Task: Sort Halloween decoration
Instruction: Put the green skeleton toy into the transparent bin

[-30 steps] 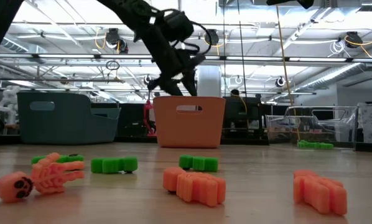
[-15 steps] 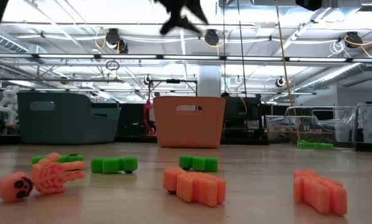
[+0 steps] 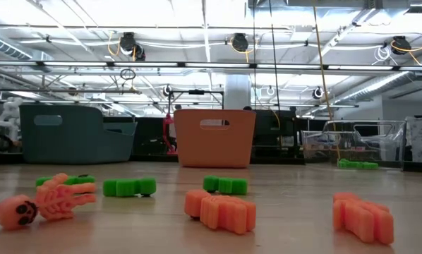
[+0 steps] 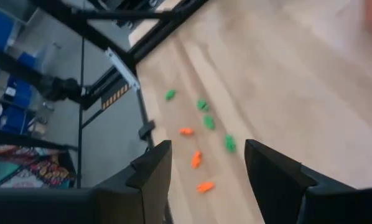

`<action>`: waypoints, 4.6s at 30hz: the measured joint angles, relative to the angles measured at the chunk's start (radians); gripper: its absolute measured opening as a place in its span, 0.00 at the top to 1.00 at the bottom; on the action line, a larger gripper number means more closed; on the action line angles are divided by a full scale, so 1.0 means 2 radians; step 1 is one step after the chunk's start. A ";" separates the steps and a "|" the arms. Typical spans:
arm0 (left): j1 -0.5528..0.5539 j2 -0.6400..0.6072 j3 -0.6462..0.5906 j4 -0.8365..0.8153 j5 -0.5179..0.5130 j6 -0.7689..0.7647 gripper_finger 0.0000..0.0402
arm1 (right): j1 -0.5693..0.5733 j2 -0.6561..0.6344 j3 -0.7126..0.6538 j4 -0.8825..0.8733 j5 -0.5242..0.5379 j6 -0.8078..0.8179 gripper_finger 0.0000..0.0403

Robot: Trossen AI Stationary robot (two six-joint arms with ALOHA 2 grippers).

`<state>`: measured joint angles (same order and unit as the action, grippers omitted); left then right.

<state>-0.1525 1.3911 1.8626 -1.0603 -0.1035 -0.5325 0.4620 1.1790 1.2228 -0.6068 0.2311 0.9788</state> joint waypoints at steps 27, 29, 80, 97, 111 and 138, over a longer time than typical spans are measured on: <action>-0.302 0.096 -0.003 0.002 -0.139 -0.164 0.71 | 0.037 0.301 0.000 0.177 0.052 -0.193 0.54; -0.302 0.096 -0.003 0.002 -0.139 -0.164 0.71 | 0.034 0.319 0.000 0.198 0.051 -0.198 0.54; -0.303 0.095 -0.004 -0.045 -0.140 -0.176 0.71 | 0.017 0.428 0.013 0.280 0.005 -0.190 0.97; -0.296 0.095 -0.004 -0.046 -0.151 -0.157 0.71 | 0.015 0.227 0.057 0.179 0.003 -0.212 0.99; -0.235 0.083 -0.004 0.002 -0.161 -0.090 0.71 | 0.015 0.049 0.057 0.172 0.067 -0.292 1.00; -0.002 0.043 -0.004 0.078 -0.077 0.012 0.71 | -0.061 -0.184 0.057 0.165 0.066 -0.510 1.00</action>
<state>-0.1563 1.4780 1.8553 -0.9045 -0.2581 -0.5089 0.3399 0.8103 1.3365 -0.2773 0.3629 -0.0421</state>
